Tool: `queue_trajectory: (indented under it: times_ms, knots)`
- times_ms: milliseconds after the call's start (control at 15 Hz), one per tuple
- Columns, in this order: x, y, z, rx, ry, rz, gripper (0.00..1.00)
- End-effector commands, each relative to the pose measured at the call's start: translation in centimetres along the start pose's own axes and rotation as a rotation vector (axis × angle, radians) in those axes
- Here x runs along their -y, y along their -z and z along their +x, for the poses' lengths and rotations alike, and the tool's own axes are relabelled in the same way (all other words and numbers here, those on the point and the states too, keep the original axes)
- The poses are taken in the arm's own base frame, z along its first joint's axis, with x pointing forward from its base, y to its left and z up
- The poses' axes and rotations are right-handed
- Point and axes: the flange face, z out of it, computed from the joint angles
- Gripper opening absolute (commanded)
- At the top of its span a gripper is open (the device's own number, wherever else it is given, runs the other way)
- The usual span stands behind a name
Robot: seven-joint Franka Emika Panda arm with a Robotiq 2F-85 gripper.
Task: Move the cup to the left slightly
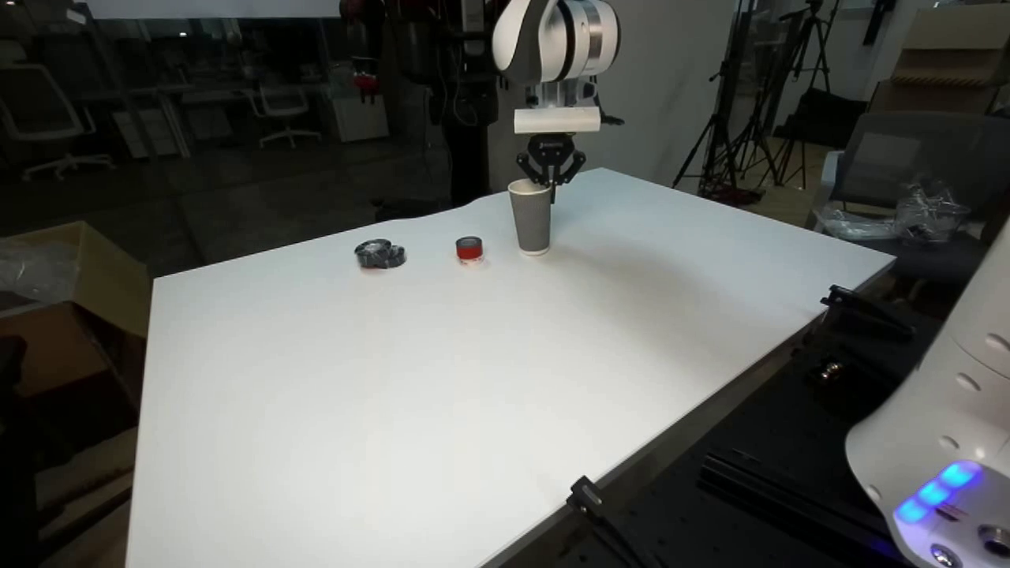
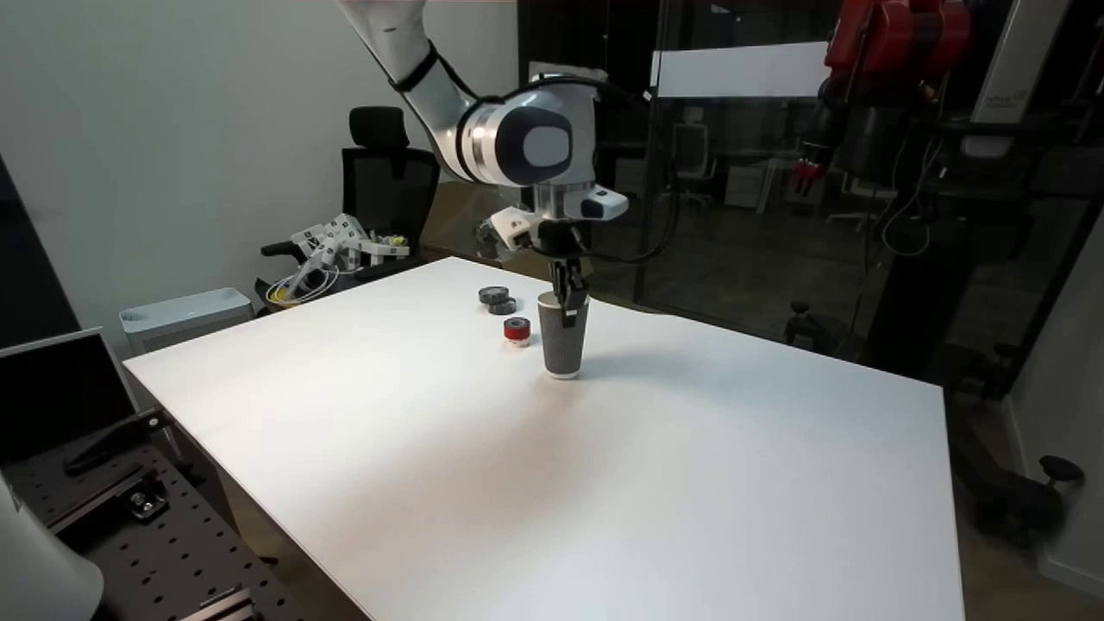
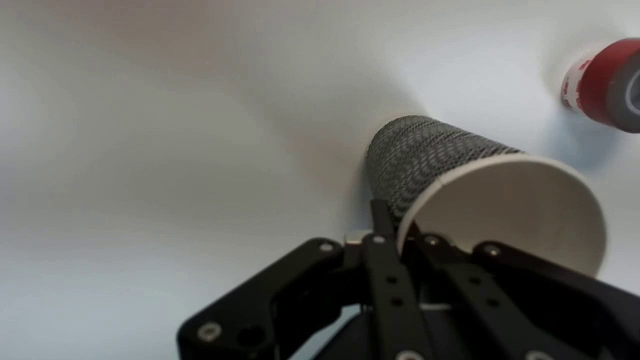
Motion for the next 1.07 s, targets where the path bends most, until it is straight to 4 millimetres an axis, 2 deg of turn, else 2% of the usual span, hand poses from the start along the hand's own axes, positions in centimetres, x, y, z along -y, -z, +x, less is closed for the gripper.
queue_trajectory:
  times_ms: [0,200,400,933,1000]
  knots:
    - [0.7,0.6,-4.1,-0.001,-0.005,-0.001,0.01]
    - [0.9,1.0,-6.4,-0.002,-0.008,0.015,0.01]
    - [0.5,0.9,-7.7,0.004,-0.018,0.021,0.01]
    - [-0.4,1.1,-8.6,0.013,-0.043,0.04,0.01]
    - [-0.5,1.1,-8.6,0.015,-0.045,0.04,0.29]
